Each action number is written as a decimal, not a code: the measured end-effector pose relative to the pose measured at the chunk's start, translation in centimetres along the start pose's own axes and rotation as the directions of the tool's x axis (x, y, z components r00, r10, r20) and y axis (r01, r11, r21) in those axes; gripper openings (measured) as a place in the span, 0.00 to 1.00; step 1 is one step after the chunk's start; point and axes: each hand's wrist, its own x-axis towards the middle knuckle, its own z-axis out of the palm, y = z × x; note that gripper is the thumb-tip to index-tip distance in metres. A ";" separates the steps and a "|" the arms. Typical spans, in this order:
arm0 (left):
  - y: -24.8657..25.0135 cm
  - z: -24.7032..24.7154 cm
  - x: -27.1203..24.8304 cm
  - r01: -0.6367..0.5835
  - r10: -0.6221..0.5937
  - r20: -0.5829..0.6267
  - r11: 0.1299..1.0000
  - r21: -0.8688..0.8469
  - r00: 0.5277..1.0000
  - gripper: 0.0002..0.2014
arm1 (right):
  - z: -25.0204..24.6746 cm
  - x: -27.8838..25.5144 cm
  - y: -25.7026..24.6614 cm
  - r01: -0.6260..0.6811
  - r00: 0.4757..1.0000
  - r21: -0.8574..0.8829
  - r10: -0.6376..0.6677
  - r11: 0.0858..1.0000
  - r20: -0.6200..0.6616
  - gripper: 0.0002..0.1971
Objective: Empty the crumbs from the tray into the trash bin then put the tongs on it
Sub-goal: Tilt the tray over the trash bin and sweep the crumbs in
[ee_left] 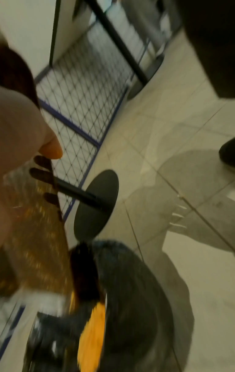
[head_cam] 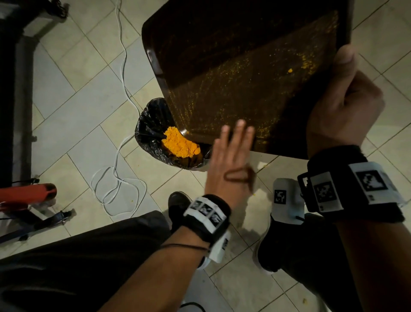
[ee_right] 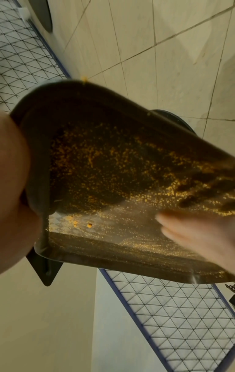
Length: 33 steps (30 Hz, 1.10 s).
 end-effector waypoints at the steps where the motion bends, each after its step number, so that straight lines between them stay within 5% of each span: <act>1: 1.4 0.4 0.2 -0.050 0.050 0.022 0.998 -0.023 0.998 0.44 | -0.1 0.0 0.0 -0.010 1.000 -0.006 0.010 1.000 0.005 0.26; 4: 2.8 1.9 0.3 -0.087 0.087 0.135 0.996 -0.005 0.987 0.44 | -0.3 0.3 0.1 -0.037 0.999 -0.014 0.037 0.999 0.015 0.27; 8: -1.3 3.1 -0.4 0.078 -0.131 0.268 0.977 0.198 0.954 0.52 | -1.2 1.2 0.7 -0.081 0.997 0.039 0.080 0.996 0.021 0.28; 13: -10.4 1.4 0.1 0.128 -0.327 0.374 0.875 0.466 0.868 0.53 | -1.4 2.5 0.8 -0.131 0.991 0.038 0.130 0.991 0.039 0.36; 25: -15.1 -1.7 2.6 0.086 -0.356 0.289 0.749 0.657 0.889 0.38 | -0.9 2.2 -1.5 0.108 0.994 -0.072 -0.108 0.992 0.000 0.31; 33: -16.4 -5.7 5.8 0.197 -0.310 0.073 0.752 0.629 0.948 0.45 | -2.0 2.2 -0.5 0.071 0.997 -0.123 -0.067 0.990 0.033 0.33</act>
